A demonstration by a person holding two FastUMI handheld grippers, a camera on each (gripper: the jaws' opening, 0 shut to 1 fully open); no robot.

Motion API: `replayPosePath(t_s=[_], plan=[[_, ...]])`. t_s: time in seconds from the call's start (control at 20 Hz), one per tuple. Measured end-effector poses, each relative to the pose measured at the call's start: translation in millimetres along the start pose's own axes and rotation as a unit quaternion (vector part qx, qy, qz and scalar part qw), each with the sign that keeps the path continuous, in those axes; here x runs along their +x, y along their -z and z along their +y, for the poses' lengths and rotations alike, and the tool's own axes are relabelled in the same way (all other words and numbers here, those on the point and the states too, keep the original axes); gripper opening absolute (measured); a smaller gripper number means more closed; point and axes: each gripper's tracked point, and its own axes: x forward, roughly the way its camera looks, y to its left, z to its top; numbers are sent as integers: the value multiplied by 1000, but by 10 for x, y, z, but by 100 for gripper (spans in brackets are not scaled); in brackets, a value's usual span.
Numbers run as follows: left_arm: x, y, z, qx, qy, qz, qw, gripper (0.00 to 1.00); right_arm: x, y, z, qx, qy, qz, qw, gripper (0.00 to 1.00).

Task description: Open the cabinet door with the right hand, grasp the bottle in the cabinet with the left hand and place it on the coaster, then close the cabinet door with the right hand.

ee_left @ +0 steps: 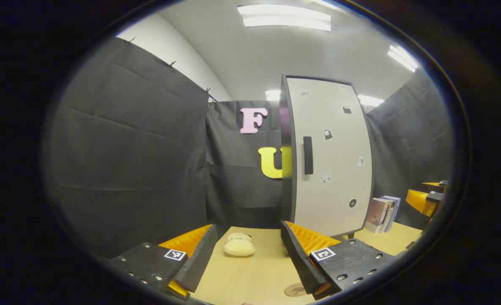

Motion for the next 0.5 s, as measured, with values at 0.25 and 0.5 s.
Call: replayPosePath(t_s=[0.25,0.5], plan=[[28,-31,-92,14,12,-2,1000,90,23,20,-64,3,5,4,1000,95],[20,-30,-86,8,5,-5,1000,90,33,63,-42,8,3,11,1000,95]])
